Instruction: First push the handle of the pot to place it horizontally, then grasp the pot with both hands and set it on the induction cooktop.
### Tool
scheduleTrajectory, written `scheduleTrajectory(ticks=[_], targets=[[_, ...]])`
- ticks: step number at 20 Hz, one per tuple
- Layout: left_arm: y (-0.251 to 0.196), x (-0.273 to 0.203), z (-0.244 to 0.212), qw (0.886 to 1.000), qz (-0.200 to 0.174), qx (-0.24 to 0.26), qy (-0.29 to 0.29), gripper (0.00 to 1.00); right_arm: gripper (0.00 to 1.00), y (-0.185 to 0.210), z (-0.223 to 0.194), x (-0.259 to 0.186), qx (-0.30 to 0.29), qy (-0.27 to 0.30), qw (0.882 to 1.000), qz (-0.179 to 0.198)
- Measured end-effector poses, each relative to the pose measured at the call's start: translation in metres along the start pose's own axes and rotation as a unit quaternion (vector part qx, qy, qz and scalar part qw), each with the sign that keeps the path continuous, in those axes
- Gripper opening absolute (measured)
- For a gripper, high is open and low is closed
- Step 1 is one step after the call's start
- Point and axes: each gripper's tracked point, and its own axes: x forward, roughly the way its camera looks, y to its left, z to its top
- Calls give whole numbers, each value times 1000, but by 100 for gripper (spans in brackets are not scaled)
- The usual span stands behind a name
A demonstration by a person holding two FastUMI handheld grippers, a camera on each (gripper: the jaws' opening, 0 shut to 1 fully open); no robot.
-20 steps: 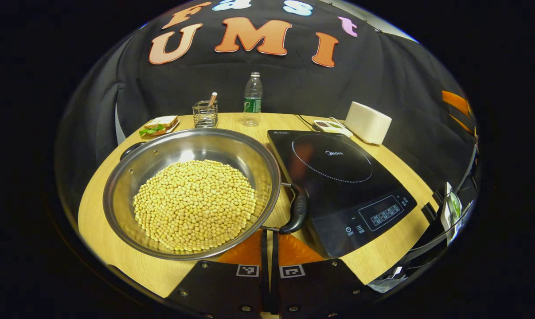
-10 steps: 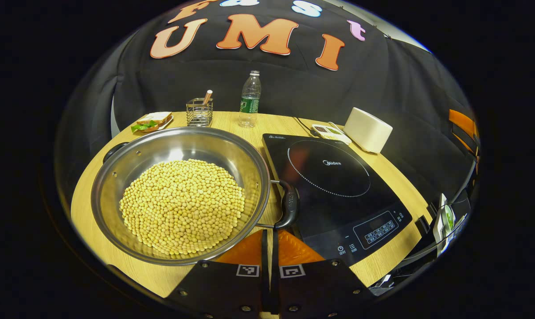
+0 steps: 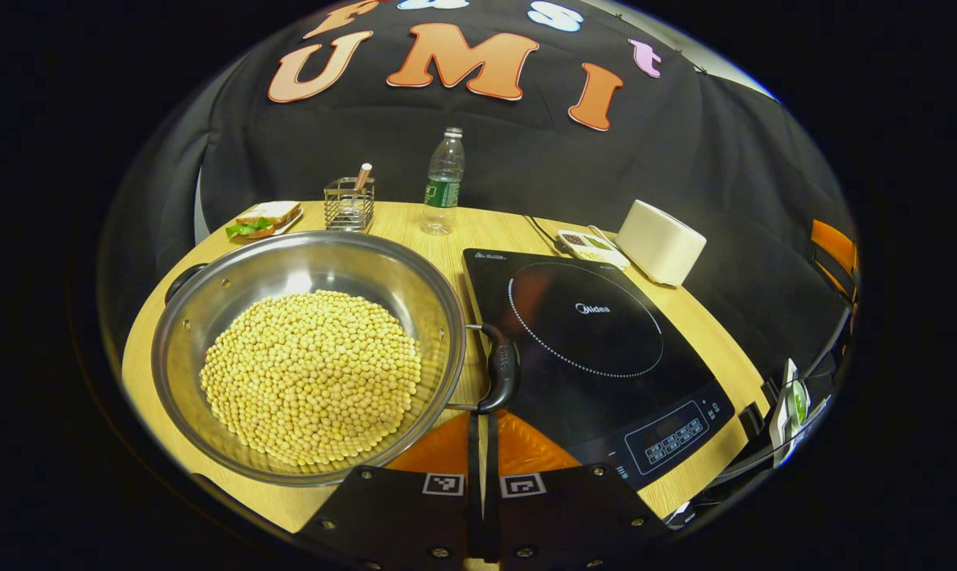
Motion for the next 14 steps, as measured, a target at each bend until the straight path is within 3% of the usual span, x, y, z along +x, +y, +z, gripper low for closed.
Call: scheduleTrajectory(ticks=[12, 13, 14], targets=[[-4, 21, 18, 1000, 13, 13, -3, 2, 95, -17, -10, 15, 0, 13, 1000, -12], [-3, 22, 19, 1000, 13, 12, -2, 2, 100, -17, -11, 16, 0, 15, 1000, -13], [-3, 22, 20, 1000, 12, 11, -2, 2, 95, -18, -12, 17, 0, 16, 1000, -14]])
